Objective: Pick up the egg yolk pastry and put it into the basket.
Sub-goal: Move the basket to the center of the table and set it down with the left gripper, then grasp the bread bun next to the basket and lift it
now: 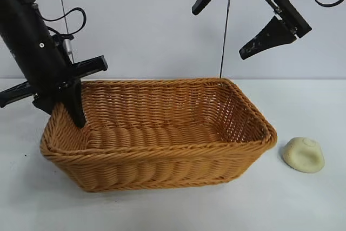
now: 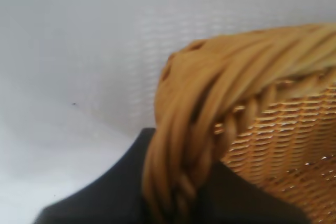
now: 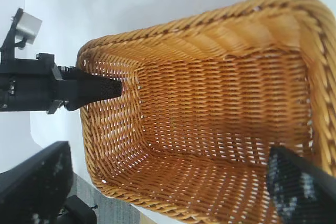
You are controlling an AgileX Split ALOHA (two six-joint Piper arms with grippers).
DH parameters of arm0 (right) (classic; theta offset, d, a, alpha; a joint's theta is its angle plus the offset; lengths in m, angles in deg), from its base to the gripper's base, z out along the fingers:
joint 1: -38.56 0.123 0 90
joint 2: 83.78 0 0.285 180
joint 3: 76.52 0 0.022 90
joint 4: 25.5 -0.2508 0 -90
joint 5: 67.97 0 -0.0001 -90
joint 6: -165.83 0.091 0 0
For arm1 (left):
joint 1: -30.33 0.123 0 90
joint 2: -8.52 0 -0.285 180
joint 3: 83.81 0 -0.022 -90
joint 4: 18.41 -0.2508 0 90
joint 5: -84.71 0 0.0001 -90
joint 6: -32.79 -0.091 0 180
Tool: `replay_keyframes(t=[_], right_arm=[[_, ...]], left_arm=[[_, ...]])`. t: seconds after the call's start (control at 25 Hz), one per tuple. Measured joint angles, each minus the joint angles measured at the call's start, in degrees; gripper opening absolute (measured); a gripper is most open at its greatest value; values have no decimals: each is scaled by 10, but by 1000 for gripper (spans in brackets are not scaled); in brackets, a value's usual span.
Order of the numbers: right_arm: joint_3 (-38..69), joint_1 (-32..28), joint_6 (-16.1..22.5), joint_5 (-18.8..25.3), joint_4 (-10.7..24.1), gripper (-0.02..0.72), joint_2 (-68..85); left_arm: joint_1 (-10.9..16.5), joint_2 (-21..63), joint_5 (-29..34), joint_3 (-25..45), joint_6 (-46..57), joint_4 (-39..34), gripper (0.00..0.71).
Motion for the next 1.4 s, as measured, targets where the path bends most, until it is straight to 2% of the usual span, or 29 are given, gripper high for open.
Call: replay_keyframes(t=[0.2, 0.52, 0.8, 0.84, 0.88, 1.0, 1.08, 1.2, 1.4], right_arm=[[0, 0, 0, 0, 0, 694, 0], [0, 0, 0, 1, 1, 694, 0], [0, 0, 0, 1, 1, 694, 0], [0, 0, 0, 1, 1, 694, 0], [0, 0, 0, 1, 1, 694, 0], [0, 0, 0, 1, 1, 694, 0], [0, 0, 0, 1, 1, 694, 0], [0, 0, 0, 1, 1, 694, 0], [0, 0, 0, 1, 1, 694, 0]], left_arm=[[0, -29, 4, -44, -36, 3, 120], [0, -71, -7, -46, -44, 6, 118], [0, -72, -21, -46, -44, 8, 130], [0, -72, -25, -46, -44, 9, 159], [0, -73, -29, -46, -44, 9, 223], [0, -75, -32, -46, -44, 10, 511], [0, -75, -29, -46, -44, 11, 624], [0, -75, -16, -46, -44, 12, 676], [0, -67, 5, -47, -44, 9, 690]])
